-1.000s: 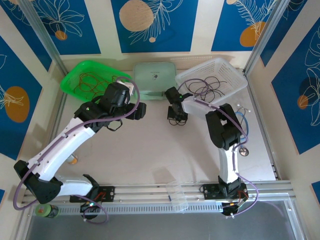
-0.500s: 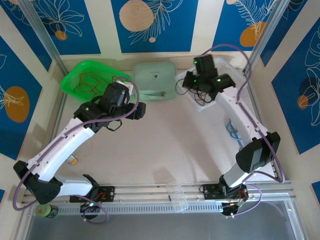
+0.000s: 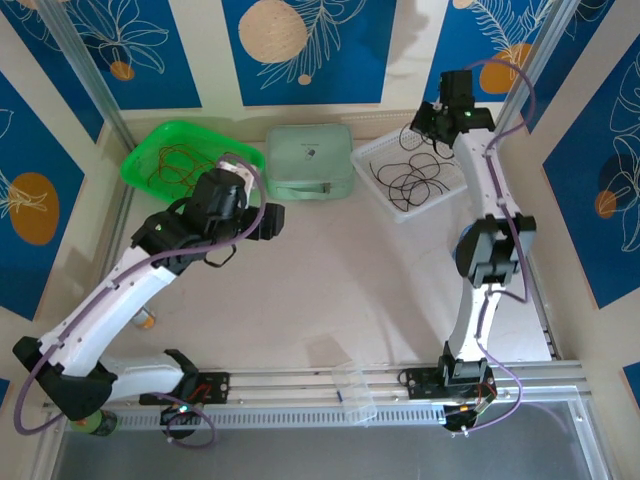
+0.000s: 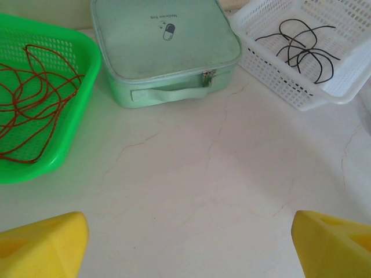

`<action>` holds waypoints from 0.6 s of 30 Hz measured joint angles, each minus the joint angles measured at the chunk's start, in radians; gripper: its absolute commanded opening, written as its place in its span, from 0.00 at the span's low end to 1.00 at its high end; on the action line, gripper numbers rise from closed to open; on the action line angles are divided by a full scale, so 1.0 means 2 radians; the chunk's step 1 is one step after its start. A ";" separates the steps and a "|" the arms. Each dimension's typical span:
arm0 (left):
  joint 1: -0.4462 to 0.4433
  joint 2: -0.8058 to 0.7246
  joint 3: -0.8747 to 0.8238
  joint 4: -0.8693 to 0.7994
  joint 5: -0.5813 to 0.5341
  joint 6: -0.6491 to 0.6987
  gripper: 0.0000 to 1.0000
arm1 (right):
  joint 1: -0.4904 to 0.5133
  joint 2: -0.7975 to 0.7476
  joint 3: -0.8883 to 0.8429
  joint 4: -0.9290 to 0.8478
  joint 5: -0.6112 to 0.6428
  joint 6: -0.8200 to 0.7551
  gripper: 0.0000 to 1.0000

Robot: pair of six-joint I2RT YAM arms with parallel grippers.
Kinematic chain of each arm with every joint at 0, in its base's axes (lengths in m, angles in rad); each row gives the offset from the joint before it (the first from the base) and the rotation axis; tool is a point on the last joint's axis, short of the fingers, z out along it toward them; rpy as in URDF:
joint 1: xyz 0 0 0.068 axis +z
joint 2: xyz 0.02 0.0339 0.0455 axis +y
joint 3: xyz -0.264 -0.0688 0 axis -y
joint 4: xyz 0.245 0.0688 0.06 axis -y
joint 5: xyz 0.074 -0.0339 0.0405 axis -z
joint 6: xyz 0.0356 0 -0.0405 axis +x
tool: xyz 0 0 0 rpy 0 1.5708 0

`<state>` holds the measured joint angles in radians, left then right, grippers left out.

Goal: Untangle the cables

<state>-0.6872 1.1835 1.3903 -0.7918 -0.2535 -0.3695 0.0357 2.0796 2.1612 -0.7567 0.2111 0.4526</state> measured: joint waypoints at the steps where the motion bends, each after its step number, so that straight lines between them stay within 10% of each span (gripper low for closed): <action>1: 0.000 -0.005 -0.006 0.002 -0.003 0.000 0.93 | -0.004 0.021 0.004 -0.002 -0.002 0.001 0.00; 7: 0.001 -0.032 -0.045 0.021 -0.026 0.003 1.00 | -0.020 0.102 -0.004 -0.023 -0.009 0.011 0.01; 12: 0.002 -0.045 -0.061 0.032 -0.050 0.014 1.00 | -0.022 0.102 -0.025 -0.020 -0.017 0.017 0.58; 18: 0.004 -0.064 -0.096 0.090 -0.092 0.047 1.00 | -0.022 0.060 -0.071 -0.011 -0.020 0.008 0.82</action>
<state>-0.6788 1.0565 1.1988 -0.6121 -0.4366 -0.2752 -0.0078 2.1998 2.0197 -0.7780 0.1711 0.4690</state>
